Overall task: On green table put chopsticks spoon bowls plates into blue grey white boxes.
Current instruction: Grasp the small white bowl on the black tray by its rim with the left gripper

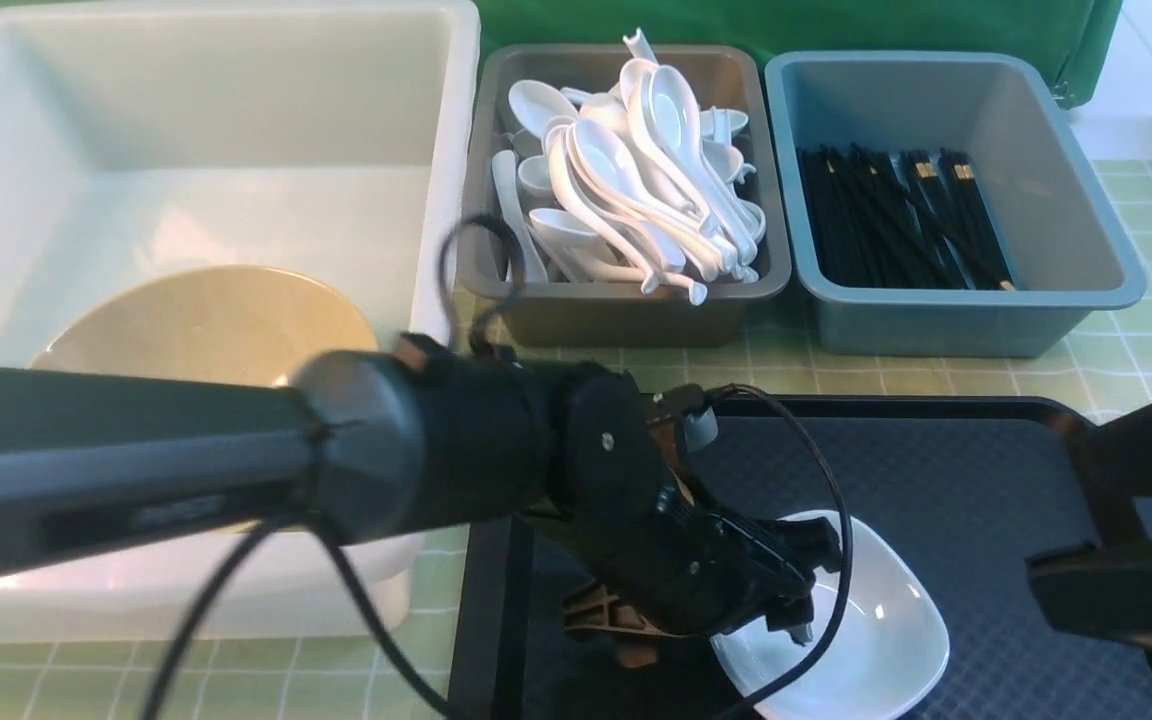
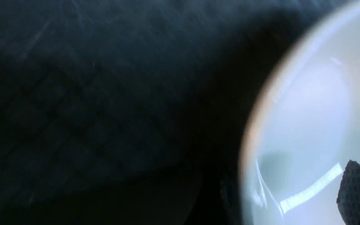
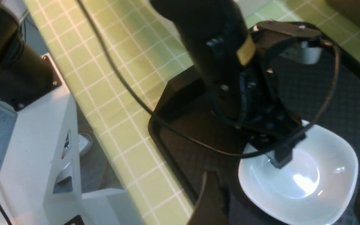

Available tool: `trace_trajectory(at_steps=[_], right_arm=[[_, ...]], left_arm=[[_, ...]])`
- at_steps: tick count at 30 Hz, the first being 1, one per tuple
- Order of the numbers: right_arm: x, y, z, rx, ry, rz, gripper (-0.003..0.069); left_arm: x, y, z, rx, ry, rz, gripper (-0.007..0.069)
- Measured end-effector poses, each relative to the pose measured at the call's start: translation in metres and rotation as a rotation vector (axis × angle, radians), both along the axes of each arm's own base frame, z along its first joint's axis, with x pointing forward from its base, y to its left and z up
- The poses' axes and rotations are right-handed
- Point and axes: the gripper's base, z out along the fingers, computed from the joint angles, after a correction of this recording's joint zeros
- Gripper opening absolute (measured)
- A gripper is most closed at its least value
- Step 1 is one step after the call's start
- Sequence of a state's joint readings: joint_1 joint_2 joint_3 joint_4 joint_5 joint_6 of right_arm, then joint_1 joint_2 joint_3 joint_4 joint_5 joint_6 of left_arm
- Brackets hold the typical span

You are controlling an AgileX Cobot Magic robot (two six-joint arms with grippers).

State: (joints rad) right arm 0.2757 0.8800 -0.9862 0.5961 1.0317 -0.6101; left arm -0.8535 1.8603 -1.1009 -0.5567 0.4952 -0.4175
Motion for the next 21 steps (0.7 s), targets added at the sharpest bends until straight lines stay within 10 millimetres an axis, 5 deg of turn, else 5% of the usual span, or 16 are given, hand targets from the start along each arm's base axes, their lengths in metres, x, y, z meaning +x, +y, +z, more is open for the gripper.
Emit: trace_trajectory(at_steps=[5, 9, 12, 16, 21], right_arm=[[-0.001, 0.002, 0.000, -0.001, 0.002, 0.011, 0.0561], [-0.001, 0.002, 0.000, -0.001, 0.003, 0.012, 0.0561], [-0.001, 0.002, 0.000, 0.001, 0.004, 0.011, 0.0561], [-0.003, 0.005, 0.002, 0.028, -0.013, 0.057, 0.0561], [-0.010, 0.013, 0.026, 0.125, -0.089, 0.158, 0.0550]], left_arm=[[0.004, -0.002, -0.005, -0.016, -0.013, 0.027, 0.0390], [0.004, -0.003, -0.005, -0.015, -0.035, 0.002, 0.0121], [0.004, -0.001, 0.002, -0.020, -0.068, -0.030, 0.0024], [0.011, 0.012, 0.028, -0.045, -0.143, -0.057, 0.0015], [0.024, 0.061, 0.093, -0.097, -0.293, -0.061, 0.0015]])
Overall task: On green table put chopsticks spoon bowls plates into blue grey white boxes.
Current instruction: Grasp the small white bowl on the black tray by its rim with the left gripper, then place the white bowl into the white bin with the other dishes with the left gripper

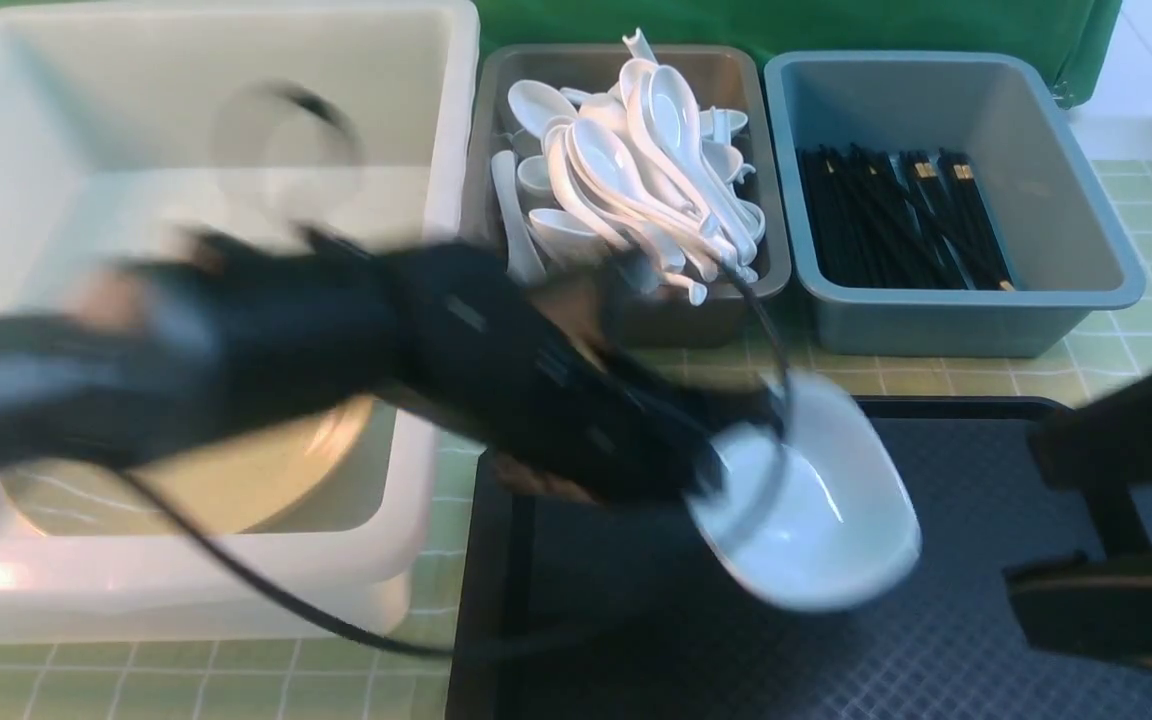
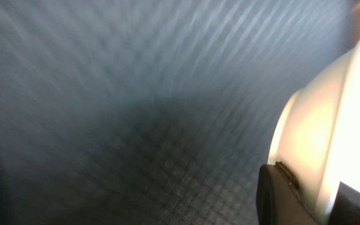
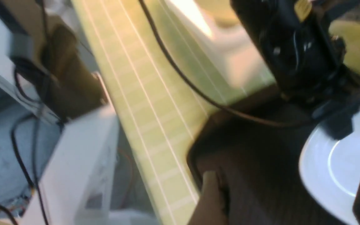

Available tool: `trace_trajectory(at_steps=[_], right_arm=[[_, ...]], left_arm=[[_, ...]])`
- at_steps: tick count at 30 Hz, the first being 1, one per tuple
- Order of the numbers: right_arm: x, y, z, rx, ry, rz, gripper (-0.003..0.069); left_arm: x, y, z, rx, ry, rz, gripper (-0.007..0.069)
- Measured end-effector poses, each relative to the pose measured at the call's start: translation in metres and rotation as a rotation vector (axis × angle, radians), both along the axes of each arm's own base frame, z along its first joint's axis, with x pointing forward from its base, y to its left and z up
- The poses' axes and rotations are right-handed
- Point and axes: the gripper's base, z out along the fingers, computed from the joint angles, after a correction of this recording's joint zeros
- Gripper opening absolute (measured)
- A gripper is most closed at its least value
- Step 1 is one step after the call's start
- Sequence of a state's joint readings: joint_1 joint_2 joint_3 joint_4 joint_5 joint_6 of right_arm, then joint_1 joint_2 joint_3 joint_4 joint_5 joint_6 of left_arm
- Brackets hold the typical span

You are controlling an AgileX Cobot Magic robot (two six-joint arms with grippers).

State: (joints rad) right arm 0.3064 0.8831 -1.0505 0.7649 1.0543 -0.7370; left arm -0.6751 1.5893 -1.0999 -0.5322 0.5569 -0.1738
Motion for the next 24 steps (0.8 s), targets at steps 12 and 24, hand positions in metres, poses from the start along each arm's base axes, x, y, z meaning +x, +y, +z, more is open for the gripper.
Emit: trace_trajectory(at_steps=[12, 24], right_arm=[[0.007, 0.056, 0.034, 0.029, -0.054, 0.323, 0.0108], [0.045, 0.136, 0.027, -0.154, -0.097, 0.339, 0.0023]], left_arm=[[-0.024, 0.236, 0.110, 0.184, -0.253, 0.529, 0.0015], [-0.040, 0.337, 0.091, 0.417, -0.100, 0.849, 0.0015]])
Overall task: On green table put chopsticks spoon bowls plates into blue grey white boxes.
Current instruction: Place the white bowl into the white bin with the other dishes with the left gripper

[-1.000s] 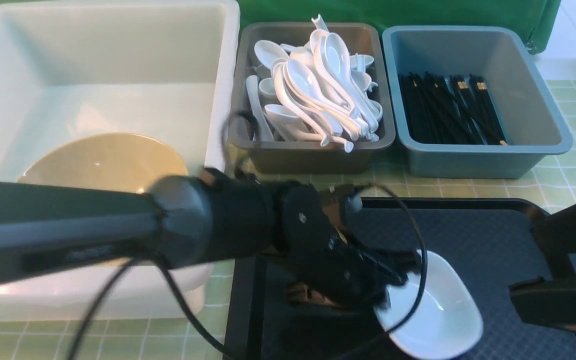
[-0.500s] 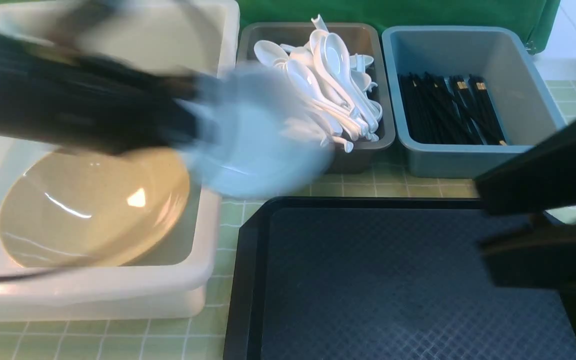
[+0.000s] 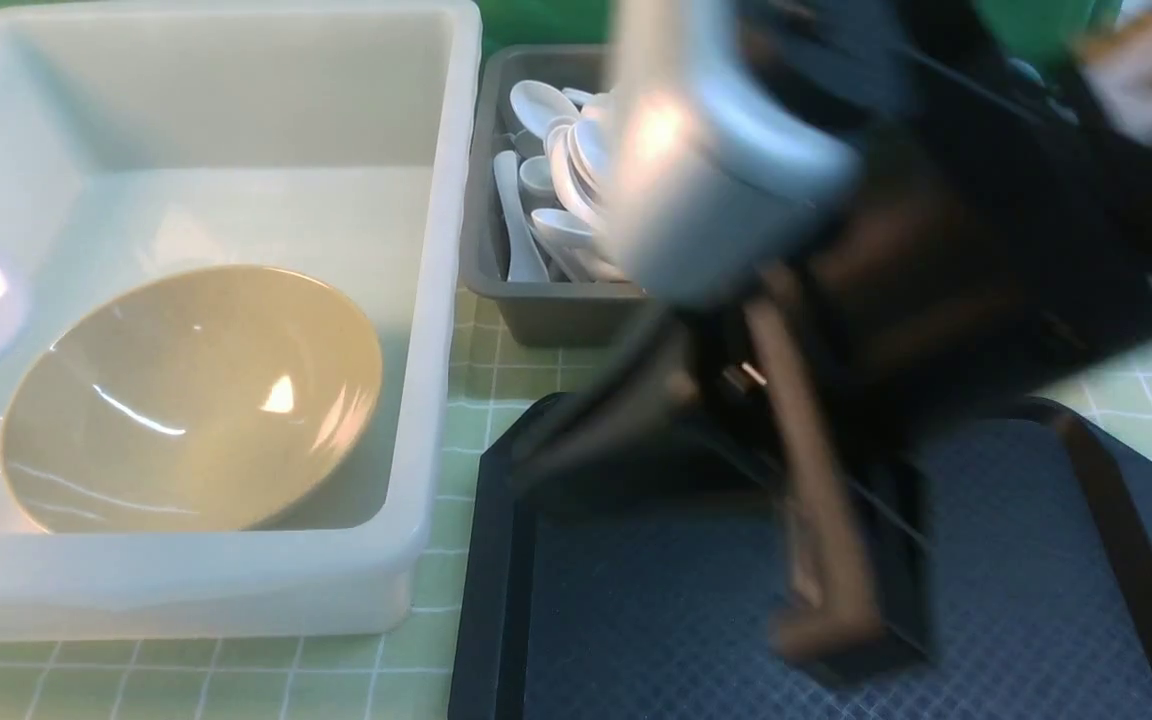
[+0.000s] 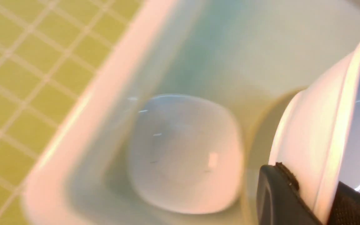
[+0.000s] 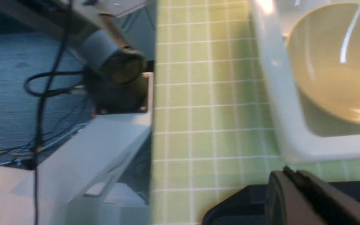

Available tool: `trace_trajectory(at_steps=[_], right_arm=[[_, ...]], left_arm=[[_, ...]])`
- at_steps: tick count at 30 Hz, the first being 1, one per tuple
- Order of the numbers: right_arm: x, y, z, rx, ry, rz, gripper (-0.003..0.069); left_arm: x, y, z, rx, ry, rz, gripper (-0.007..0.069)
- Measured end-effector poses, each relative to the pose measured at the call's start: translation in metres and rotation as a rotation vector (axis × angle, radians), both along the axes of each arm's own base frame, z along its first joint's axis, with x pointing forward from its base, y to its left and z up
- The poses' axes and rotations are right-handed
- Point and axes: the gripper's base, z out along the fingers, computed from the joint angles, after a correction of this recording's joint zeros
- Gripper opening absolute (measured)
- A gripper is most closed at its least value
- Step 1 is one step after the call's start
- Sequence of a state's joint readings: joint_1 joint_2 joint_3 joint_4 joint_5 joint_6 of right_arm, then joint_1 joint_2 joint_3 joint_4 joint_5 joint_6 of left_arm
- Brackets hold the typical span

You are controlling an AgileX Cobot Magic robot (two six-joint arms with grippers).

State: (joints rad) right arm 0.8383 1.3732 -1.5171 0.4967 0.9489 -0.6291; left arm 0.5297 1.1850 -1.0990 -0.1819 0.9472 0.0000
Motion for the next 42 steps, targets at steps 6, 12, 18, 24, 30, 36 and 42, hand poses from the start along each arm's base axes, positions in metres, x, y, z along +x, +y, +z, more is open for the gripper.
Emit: trace_trajectory(at_steps=[6, 12, 18, 24, 30, 36, 42], right_arm=[[0.006, 0.005, -0.005, -0.029, -0.001, 0.000, 0.0023], [0.006, 0.005, -0.007, -0.041, -0.016, 0.014, 0.0023], [0.007, 0.004, -0.008, -0.049, -0.026, 0.013, 0.0025], [0.014, 0.006, -0.015, -0.097, -0.036, -0.018, 0.0025], [0.019, 0.008, -0.021, -0.126, -0.032, -0.045, 0.0025], [0.023, 0.006, -0.021, -0.134, -0.023, -0.092, 0.0034], [0.060, -0.027, -0.022, -0.127, 0.050, -0.313, 0.0038]], left_arm=[[0.009, 0.021, -0.017, 0.070, 0.094, 0.104, 0.0015], [0.023, 0.033, -0.031, 0.086, 0.103, 0.140, 0.0015], [0.041, 0.040, -0.059, 0.001, 0.164, 0.144, 0.0015], [0.051, 0.037, -0.073, -0.042, 0.194, 0.121, 0.0022], [0.050, 0.035, -0.074, -0.059, 0.218, 0.116, 0.0177], [0.045, 0.030, -0.073, -0.095, 0.253, 0.117, 0.0456], [0.031, 0.010, -0.027, -0.061, 0.158, 0.073, 0.0614]])
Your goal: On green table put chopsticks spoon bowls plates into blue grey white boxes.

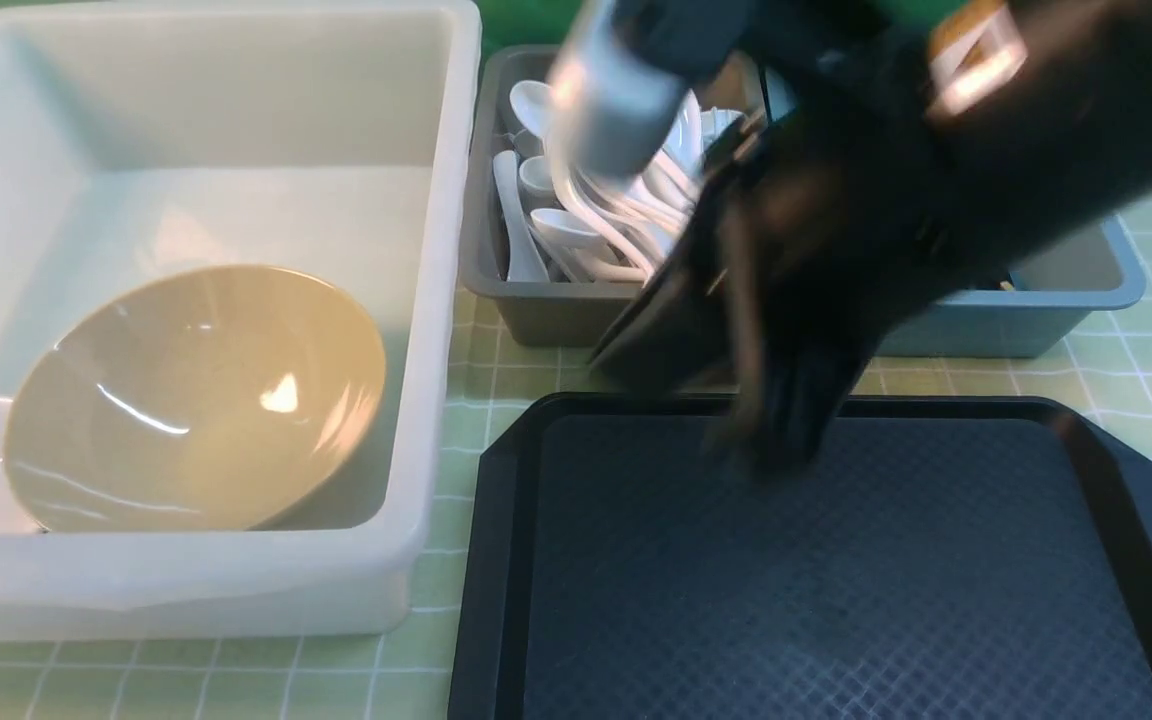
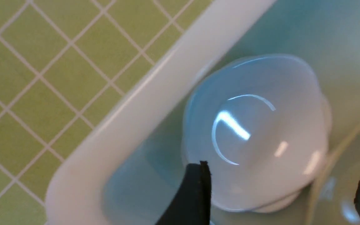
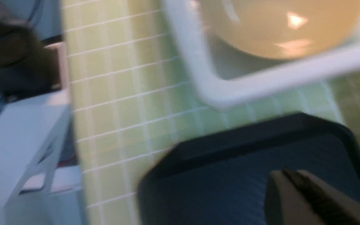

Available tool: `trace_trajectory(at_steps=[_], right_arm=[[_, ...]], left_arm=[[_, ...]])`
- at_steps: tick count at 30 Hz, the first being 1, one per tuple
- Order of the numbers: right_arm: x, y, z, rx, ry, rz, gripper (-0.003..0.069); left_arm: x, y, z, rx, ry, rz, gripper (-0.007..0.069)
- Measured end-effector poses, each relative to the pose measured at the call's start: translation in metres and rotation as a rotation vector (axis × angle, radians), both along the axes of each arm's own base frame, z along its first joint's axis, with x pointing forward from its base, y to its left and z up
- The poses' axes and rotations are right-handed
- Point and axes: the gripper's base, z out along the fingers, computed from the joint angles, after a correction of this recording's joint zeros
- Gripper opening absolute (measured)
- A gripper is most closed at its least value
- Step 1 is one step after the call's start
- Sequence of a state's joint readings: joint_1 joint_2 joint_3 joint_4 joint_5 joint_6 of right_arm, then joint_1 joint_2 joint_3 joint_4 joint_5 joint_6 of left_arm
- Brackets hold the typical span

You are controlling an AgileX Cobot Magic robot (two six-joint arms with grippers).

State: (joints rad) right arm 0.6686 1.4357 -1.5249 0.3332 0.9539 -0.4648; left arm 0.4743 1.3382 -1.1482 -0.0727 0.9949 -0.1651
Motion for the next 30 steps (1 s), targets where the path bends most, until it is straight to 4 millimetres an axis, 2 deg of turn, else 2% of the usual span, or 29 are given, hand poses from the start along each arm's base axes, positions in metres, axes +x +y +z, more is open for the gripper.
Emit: trace_trajectory(at_steps=[3, 4, 5, 6, 9, 10, 12, 13, 14, 17, 19, 21, 22, 23, 25, 26, 30], right_arm=[[0.022, -0.035, -0.002, -0.010, 0.040, -0.164, 0.0039], [0.025, -0.045, -0.003, -0.011, 0.049, -0.208, 0.0039], [0.027, -0.062, -0.003, -0.003, 0.052, -0.277, 0.0040], [0.026, -0.073, -0.004, -0.004, 0.053, -0.318, 0.0041], [0.012, -0.101, 0.000, 0.037, -0.003, -0.424, 0.0044], [0.002, -0.114, -0.004, 0.057, -0.038, -0.475, 0.0045], [-0.021, -0.132, -0.010, 0.108, -0.137, -0.549, 0.0047], [-0.030, -0.137, -0.015, 0.121, -0.162, -0.569, 0.0047], [-0.043, -0.144, -0.019, 0.157, -0.224, -0.600, 0.0047], [-0.071, -0.156, -0.052, 0.208, -0.308, -0.659, 0.0050], [-0.089, -0.162, -0.068, 0.247, -0.368, -0.684, 0.0052], [-0.106, -0.168, -0.092, 0.276, -0.406, -0.710, 0.0055], [-0.107, -0.169, -0.095, 0.275, -0.405, -0.710, 0.0055], [-0.119, -0.173, -0.108, 0.311, -0.434, -0.731, 0.0056], [-0.125, -0.175, -0.120, 0.327, -0.437, -0.746, 0.0056], [-0.131, -0.177, -0.130, 0.347, -0.445, -0.759, 0.0056], [-0.138, -0.180, -0.139, 0.380, -0.469, -0.774, 0.0056]], left_arm=[[-0.005, -0.050, 0.033, 0.016, -0.142, -0.214, 0.0612], [-0.007, -0.061, 0.038, 0.017, -0.165, -0.269, 0.0610], [-0.011, -0.088, 0.047, 0.018, -0.210, -0.402, 0.0608], [-0.015, -0.103, 0.052, 0.018, -0.233, -0.475, 0.0596], [-0.029, -0.138, 0.062, 0.018, -0.275, -0.652, 0.0546], [-0.041, -0.155, 0.068, 0.020, -0.296, -0.750, 0.0492], [-0.061, -0.174, 0.074, 0.017, -0.333, -0.867, 0.0407], [-0.066, -0.178, 0.074, 0.014, -0.340, -0.893, 0.0369], [-0.080, -0.184, 0.074, 0.006, -0.361, -0.943, 0.0308], [-0.106, -0.187, 0.065, -0.028, -0.388, -0.988, 0.0143], [-0.121, -0.186, 0.056, -0.051, -0.407, -0.998, 0.0072], [-0.138, -0.181, 0.041, -0.093, -0.436, -0.983, 0.0014], [-0.140, -0.181, 0.040, -0.102, -0.439, -0.980, 0.0011], [-0.151, -0.177, 0.025, -0.135, -0.468, -0.961, -0.0001], [-0.157, -0.176, 0.014, -0.161, -0.486, -0.946, -0.0001], [-0.164, -0.174, -0.001, -0.190, -0.504, -0.926, -0.0001], [-0.173, -0.170, -0.030, -0.222, -0.530, -0.896, -0.0001]])
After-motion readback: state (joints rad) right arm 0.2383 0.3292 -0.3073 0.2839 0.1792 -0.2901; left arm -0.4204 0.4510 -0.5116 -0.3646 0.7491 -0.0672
